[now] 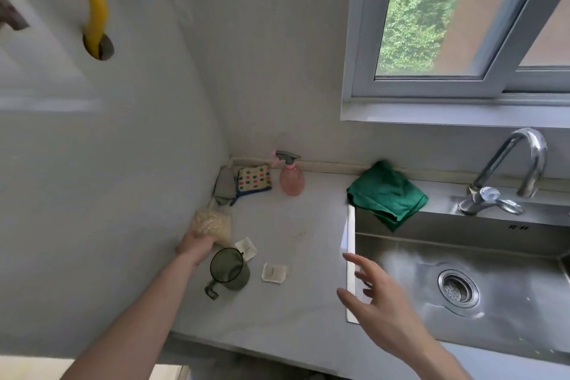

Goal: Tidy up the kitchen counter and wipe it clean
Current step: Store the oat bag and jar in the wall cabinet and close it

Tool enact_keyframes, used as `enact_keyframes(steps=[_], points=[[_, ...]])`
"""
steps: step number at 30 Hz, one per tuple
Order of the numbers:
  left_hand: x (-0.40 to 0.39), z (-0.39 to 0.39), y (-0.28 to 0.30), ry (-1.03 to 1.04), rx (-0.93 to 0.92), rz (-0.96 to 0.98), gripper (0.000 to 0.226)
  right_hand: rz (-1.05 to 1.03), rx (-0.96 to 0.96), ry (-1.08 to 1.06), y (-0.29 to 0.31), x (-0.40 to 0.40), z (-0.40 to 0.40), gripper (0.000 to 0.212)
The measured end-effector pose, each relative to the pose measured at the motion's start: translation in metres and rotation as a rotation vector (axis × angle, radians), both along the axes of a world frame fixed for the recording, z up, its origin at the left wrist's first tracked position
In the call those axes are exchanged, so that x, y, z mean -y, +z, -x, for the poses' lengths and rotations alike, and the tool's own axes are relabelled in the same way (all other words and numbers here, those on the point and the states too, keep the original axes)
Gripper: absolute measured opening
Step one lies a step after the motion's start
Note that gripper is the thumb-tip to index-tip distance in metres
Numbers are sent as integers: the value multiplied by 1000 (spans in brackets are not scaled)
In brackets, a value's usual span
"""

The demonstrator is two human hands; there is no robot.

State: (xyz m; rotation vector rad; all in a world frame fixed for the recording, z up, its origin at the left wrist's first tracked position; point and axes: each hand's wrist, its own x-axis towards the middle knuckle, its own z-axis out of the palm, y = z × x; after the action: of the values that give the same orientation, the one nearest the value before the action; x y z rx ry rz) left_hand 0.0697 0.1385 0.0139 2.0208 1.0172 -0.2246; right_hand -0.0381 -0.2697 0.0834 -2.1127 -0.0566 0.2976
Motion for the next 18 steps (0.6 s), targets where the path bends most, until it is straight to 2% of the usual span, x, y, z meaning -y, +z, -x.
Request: enact_keyframes(steps=[5, 7, 11, 15, 18], points=[[-15, -8, -14, 49, 102, 155, 46, -20, -43, -38, 1, -28, -1, 55], [-18, -12, -19, 81, 175, 119, 40, -20, -60, -54, 6, -35, -4, 54], [-16, -11, -23, 158, 251, 30, 48, 11, -48, -64, 6, -41, -4, 54], [-22, -14, -21, 133, 316, -61, 30, 13, -58, -81, 3, -45, -2, 54], [-19, -24, -9, 82, 365, -98, 27, 10, -50, -91, 1, -46, -2, 54]])
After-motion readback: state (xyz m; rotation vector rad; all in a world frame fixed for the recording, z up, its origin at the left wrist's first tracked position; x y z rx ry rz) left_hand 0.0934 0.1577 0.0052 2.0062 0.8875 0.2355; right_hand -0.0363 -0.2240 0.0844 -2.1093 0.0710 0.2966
